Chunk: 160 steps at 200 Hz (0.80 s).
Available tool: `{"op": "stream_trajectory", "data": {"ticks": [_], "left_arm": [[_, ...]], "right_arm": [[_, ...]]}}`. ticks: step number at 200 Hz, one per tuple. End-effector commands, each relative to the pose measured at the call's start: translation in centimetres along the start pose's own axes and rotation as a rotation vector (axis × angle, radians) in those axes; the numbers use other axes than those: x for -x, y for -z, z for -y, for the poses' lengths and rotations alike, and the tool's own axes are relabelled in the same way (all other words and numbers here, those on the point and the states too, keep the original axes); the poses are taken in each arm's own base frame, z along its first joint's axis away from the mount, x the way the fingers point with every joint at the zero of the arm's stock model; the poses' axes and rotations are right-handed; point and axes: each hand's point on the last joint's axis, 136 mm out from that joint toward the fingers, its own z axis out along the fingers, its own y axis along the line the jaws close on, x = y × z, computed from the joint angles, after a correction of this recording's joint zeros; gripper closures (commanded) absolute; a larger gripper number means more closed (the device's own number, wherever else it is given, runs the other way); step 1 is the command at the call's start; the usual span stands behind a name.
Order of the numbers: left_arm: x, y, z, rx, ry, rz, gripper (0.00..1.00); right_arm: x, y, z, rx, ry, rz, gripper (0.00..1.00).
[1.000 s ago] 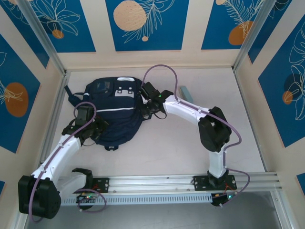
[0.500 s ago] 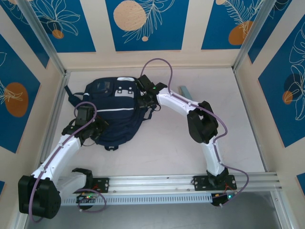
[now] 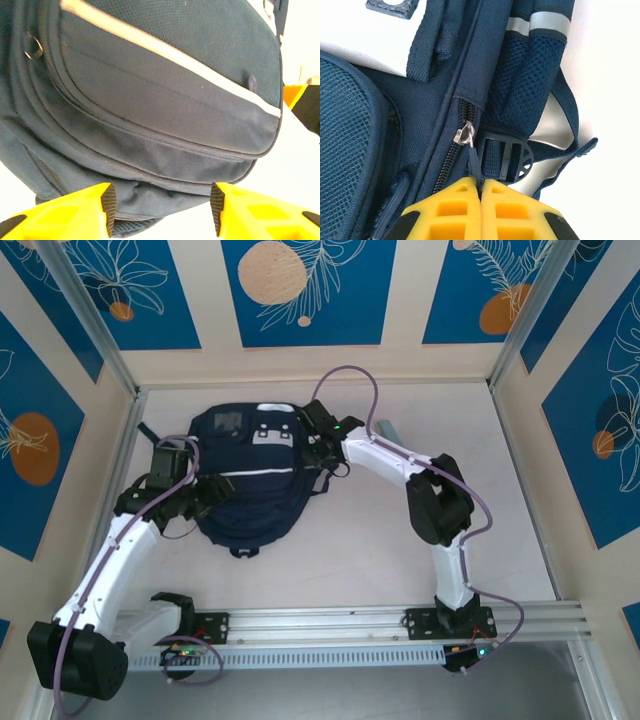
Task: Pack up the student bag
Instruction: Zip the student bag at the center of the table.
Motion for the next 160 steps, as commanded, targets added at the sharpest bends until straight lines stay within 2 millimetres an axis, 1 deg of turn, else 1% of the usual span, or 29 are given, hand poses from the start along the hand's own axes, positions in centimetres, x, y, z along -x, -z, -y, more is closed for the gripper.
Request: {"op": "stream_trajectory", "data": {"ticks": [1,25,50,54,59,69,78,84,107,120,136,160], "left_arm": [[-0.8,1.0,0.8,-0.021,-0.088,-0.041,0.46],[-0.9,0.8,1.6,-0.021,-0.131,-0.053,0.44],[-1.2,0.2,2.8,-0.016,-0.192,-0.065,0.43],[-1.3,0.0,3.1,-0.013,-0.206,-0.069,0.42],[-1.3,-0.1,3.4,-0.009,-0.223,-0.07,0.42],[-1.4,-0.4,4.2,0.002,-0.258,-0.076,0.41],[-1.5,-0.7,4.9,0.014,-0.293,-0.082,0.41],[-1.6,-1.0,5.4,0.023,-0.316,-0.084,0.41],[-1.9,-2.2,7.2,0.049,-0.389,-0.102,0.4],[-1.9,-3.0,8.2,0.057,-0.408,-0.107,0.4],[-1.7,-4.0,9.2,0.056,-0.407,-0.106,0.4],[-1.0,-5.1,10.1,0.047,-0.381,-0.091,0.4]], "right_arm": [[-1.6,1.5,3.6,-0.049,-0.071,-0.038,1.0],[-3.7,2.1,5.6,-0.067,-0.089,-0.068,1.0],[-5.5,3.0,7.0,-0.052,-0.107,-0.081,1.0],[-5.6,3.2,7.1,-0.042,-0.11,-0.084,0.94],[-5.7,3.5,7.1,-0.021,-0.117,-0.086,0.8],[-5.6,4.3,6.7,0.039,-0.118,-0.075,0.6],[-5.3,5.3,6.3,0.091,-0.121,-0.055,0.46],[-5.0,5.9,6.0,0.125,-0.121,-0.044,0.4],[-4.0,7.8,4.4,0.256,-0.095,-0.017,0.27],[-3.6,8.4,2.9,0.368,-0.066,-0.018,0.24],[-3.3,8.2,1.3,0.465,-0.041,-0.041,0.2],[-2.7,6.8,0.6,0.493,-0.024,-0.065,0.17]]}}
